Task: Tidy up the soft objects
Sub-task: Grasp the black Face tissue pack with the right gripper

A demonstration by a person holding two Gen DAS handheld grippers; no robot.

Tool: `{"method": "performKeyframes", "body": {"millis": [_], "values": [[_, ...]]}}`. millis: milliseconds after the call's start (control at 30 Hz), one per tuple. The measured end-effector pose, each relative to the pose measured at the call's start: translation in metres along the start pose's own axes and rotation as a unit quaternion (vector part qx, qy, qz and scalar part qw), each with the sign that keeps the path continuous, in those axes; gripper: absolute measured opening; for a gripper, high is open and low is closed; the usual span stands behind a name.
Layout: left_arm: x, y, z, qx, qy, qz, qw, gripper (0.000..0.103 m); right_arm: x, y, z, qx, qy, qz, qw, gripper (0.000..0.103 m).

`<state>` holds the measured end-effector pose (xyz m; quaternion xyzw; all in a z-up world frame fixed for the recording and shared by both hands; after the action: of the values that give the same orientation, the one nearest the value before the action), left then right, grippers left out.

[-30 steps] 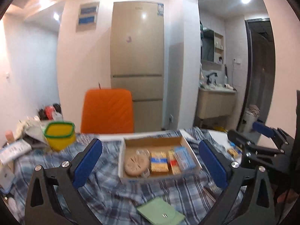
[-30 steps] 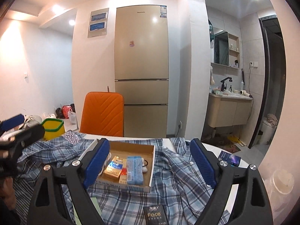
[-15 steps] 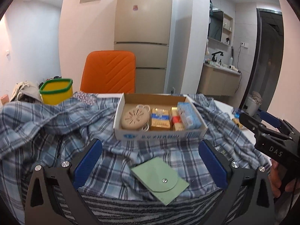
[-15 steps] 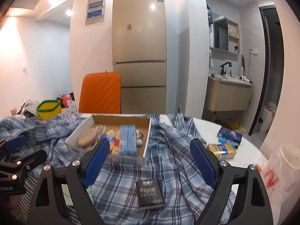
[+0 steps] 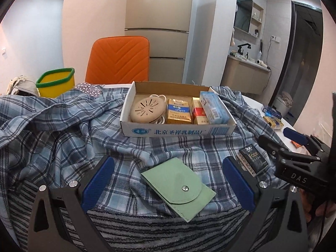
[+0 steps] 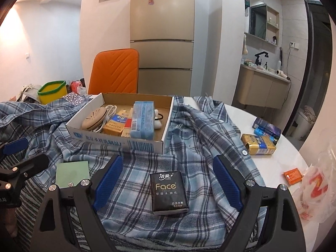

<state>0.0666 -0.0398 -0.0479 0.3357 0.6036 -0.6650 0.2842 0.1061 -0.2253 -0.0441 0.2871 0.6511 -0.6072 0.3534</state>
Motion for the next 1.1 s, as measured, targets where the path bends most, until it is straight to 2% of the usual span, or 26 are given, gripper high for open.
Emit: {"method": "performKeyframes", "body": {"millis": [233, 467, 567, 700, 800, 900, 1000, 1100], "values": [[0.004, 0.016, -0.001, 0.01, -0.005, -0.041, 0.9991, 0.102, 0.007, 0.021, -0.003, -0.005, -0.008, -0.056, 0.998, 0.089], [0.01, 0.032, -0.001, 0.043, -0.013, -0.09, 0.995, 0.102, 0.01, 0.032, 0.002, -0.015, 0.005, -0.086, 0.996, 0.089], [0.011, 0.035, -0.003, 0.05, -0.021, -0.098, 0.9937, 0.102, 0.012, 0.04, 0.005, -0.022, 0.013, -0.107, 0.994, 0.075], [0.011, 0.035, -0.002, 0.05, -0.02, -0.1, 0.9935, 0.102, 0.015, 0.048, 0.005, -0.025, 0.015, -0.128, 0.991, 0.065], [0.012, 0.035, -0.002, 0.045, -0.017, -0.101, 0.9937, 0.102, 0.017, 0.052, 0.006, -0.024, 0.017, -0.139, 0.99, 0.063], [0.011, 0.033, 0.002, 0.023, -0.006, -0.096, 0.9951, 0.102, 0.019, 0.059, 0.007, -0.022, 0.02, -0.156, 0.987, 0.06], [0.012, 0.035, 0.003, 0.039, -0.006, -0.108, 0.9933, 0.102, 0.021, 0.064, 0.009, -0.018, 0.024, -0.171, 0.985, 0.053], [0.013, 0.04, -0.001, 0.053, -0.021, -0.132, 0.9896, 0.102, 0.02, 0.063, 0.01, -0.021, 0.027, -0.168, 0.985, 0.051]]}}
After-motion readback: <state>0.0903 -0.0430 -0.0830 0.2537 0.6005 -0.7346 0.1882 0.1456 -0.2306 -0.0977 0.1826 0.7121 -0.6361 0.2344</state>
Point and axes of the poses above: each gripper's, at about its wrist camera, not at the fingertips, and y roughly the way its jaws point, z to its right, x to its underside, the point moved 2 cm from there along y, roughly the way its jaws point, and after that the axes turned 4 degrees about y, right-handed, at the moved point
